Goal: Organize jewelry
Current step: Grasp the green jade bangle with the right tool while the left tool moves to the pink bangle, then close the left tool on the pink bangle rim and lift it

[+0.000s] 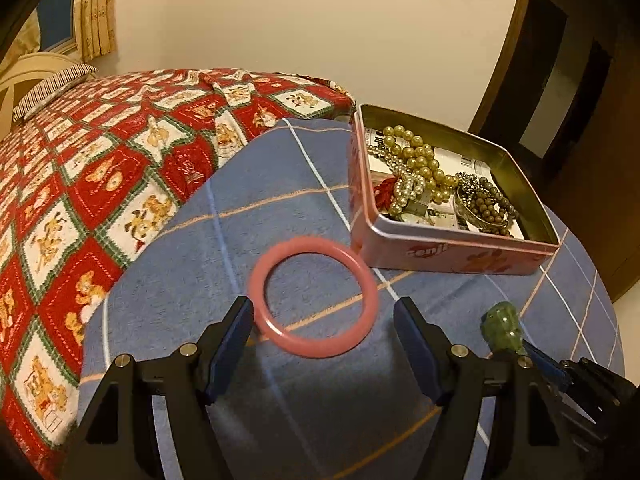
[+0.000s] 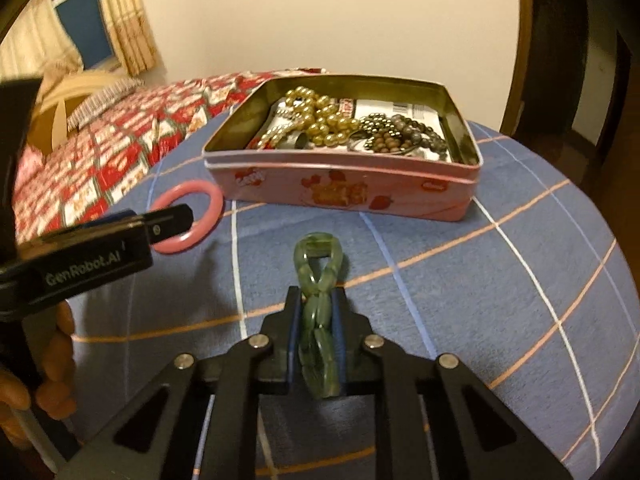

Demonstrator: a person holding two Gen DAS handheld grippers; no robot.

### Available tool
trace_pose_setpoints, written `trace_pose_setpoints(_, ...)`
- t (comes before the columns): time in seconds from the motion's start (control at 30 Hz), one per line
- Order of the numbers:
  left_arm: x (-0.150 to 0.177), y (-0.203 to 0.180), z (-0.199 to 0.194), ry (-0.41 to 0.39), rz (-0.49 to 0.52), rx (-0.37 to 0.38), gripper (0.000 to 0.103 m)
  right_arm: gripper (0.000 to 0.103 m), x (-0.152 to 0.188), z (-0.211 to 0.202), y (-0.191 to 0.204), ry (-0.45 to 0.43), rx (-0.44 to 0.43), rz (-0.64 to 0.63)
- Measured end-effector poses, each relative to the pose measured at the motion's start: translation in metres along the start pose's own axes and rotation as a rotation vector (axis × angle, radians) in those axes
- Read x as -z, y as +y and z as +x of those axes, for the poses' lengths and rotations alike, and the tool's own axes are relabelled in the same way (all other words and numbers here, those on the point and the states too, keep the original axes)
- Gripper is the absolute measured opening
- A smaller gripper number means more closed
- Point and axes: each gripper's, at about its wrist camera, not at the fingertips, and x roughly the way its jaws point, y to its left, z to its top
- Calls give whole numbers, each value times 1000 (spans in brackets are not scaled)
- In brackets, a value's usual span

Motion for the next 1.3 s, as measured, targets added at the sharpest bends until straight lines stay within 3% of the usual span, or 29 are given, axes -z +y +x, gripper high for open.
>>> trace_pose_setpoints(0.2, -7, -8, 10, -14, 12, -29, 73, 18, -3, -8, -6, -58, -10, 38)
trace_pose_setpoints(0.43, -3, -10, 15, -50, 62, -80, 72, 18, -4, -2, -10, -39, -21, 57)
trace_pose_setpoints(0.67, -5, -1, 19, -35, 19, -86, 72, 18, -4, -2, -11, -37, -31, 56)
trace_pose_setpoints(0.7, -5, 0, 18, -38, 15, -88, 68, 18, -4, -2, -11, -38, -31, 55)
trace_pose_setpoints(0.77, -4, 1, 19, -34, 17, -127, 49, 18, -4, -2, -11, -38, -32, 54)
trace_pose_setpoints(0.8, -4, 3, 22, -11, 19, -137, 30, 18, -4, -2, -11, -38, -32, 54)
trace_pose_setpoints(0.83, -5, 5, 22, -15, 11, -126, 24, 18, -4, -2, -11, -38, -32, 55)
trace_pose_setpoints(1.07, -3, 1, 24, -11, 43, -161, 22, 18, -4, -3, -10, -36, -31, 55)
trace_pose_setpoints(1.3, -3, 2, 23, -12, 35, -148, 19, 18, -4, -3, -10, -41, -19, 56)
